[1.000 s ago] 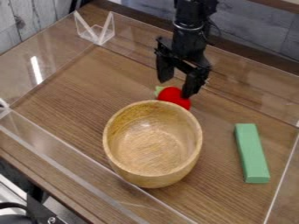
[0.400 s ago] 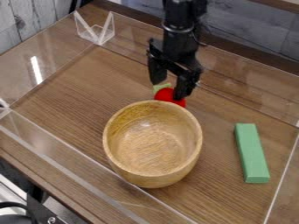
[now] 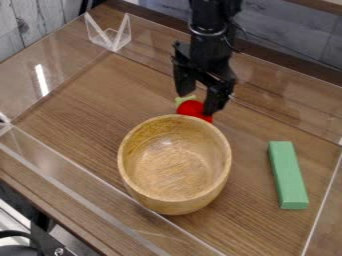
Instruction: Move the red fruit to the left
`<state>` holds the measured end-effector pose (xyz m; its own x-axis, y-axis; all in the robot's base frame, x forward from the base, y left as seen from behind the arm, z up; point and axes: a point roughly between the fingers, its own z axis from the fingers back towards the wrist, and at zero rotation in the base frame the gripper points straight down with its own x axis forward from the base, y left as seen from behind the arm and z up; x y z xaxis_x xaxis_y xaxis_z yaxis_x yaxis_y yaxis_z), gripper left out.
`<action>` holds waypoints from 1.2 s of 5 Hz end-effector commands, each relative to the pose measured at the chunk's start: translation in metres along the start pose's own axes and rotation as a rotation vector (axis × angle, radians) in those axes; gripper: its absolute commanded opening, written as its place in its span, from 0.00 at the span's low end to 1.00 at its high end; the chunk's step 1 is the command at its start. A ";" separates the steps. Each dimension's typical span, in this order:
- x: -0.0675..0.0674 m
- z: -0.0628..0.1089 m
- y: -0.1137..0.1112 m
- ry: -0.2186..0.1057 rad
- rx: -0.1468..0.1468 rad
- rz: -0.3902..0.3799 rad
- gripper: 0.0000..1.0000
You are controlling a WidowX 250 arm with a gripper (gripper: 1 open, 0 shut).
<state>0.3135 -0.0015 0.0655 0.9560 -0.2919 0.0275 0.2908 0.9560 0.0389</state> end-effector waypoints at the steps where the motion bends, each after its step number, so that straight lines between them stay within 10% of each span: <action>1: 0.013 0.020 0.000 -0.074 0.025 -0.005 1.00; 4: 0.008 0.037 -0.008 -0.060 0.049 0.156 1.00; 6: 0.009 0.023 0.024 -0.043 0.043 0.101 1.00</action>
<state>0.3187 0.0190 0.0739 0.9833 -0.1803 0.0241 0.1786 0.9822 0.0584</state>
